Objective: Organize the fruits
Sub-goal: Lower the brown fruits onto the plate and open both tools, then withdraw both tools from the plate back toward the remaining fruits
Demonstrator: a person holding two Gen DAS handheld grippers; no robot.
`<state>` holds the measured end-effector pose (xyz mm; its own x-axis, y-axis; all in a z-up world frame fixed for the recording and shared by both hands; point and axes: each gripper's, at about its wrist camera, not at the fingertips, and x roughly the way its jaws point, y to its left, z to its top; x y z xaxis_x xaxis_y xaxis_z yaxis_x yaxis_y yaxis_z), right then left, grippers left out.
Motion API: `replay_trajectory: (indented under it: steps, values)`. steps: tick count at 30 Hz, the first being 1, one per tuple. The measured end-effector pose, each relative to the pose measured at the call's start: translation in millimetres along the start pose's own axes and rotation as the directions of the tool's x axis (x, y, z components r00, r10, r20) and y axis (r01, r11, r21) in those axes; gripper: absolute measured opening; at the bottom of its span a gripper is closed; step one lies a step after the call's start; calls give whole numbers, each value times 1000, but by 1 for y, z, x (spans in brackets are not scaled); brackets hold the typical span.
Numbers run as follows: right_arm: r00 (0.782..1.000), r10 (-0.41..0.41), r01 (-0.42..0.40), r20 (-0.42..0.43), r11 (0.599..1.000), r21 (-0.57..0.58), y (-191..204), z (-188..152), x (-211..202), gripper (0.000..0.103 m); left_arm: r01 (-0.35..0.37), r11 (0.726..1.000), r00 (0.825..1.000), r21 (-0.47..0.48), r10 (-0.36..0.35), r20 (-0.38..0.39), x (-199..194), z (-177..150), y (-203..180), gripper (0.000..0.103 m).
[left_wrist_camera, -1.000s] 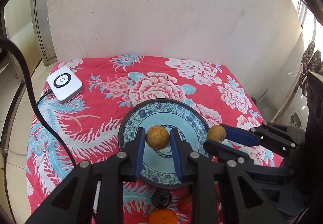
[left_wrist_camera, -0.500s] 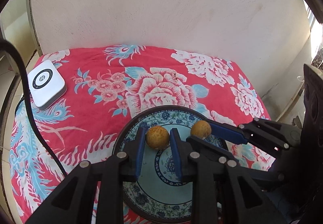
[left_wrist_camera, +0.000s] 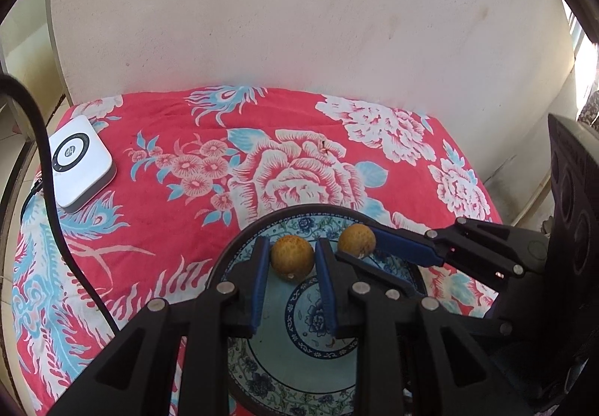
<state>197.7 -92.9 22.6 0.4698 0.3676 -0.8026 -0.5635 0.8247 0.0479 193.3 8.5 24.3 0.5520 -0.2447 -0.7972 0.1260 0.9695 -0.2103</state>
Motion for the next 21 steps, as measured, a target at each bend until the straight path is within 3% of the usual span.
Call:
replay_trajectory:
  steps: [12, 18, 21]
  values:
    - [1000, 4, -4, 8, 1000, 7, 2, 2, 6, 27, -11, 1000, 1000, -5, 11, -8, 1, 2, -1, 27]
    - [1000, -21, 21, 11, 1000, 5, 3, 3, 0, 39, -14, 1000, 1000, -11, 14, -10, -7, 2, 0, 30]
    - [1000, -19, 19, 19, 1000, 15, 2, 1, -6, 40, -3, 1000, 1000, -13, 3, -9, -13, 1, -1, 31]
